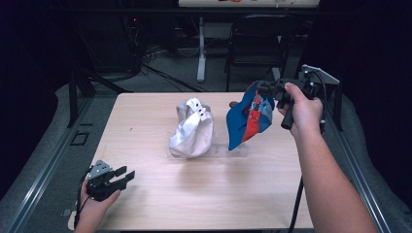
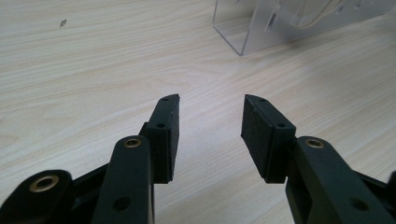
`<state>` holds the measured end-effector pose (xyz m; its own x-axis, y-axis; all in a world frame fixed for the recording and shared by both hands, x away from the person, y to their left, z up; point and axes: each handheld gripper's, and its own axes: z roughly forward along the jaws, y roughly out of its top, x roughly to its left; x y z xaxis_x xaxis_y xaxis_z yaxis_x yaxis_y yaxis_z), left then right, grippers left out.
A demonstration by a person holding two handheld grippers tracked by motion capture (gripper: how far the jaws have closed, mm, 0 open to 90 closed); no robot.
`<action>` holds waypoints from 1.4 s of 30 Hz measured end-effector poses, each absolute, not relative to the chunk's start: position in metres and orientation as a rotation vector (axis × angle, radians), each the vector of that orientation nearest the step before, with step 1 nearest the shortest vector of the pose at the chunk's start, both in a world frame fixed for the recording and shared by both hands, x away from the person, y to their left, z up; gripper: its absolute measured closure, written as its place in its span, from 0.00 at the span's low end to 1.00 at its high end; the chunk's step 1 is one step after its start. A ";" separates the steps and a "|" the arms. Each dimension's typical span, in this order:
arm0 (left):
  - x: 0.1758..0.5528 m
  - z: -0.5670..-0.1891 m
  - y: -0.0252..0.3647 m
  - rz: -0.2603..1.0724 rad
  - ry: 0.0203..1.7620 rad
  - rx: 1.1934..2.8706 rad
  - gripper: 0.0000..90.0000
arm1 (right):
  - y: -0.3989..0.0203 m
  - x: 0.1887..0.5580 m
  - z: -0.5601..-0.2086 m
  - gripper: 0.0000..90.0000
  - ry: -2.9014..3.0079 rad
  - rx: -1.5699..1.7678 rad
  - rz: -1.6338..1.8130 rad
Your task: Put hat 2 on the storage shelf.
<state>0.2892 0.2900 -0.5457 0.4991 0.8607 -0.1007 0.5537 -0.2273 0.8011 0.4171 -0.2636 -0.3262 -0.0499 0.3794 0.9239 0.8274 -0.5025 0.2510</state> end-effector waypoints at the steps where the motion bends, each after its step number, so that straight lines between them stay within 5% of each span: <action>1: 0.289 -0.546 0.290 0.469 1.168 1.910 0.63 | -0.264 0.417 -0.326 0.87 -1.279 -1.845 -1.572; 42: 0.294 -0.544 0.286 0.466 1.153 1.918 0.63 | -0.242 0.419 -0.379 0.86 -1.350 -1.875 -1.431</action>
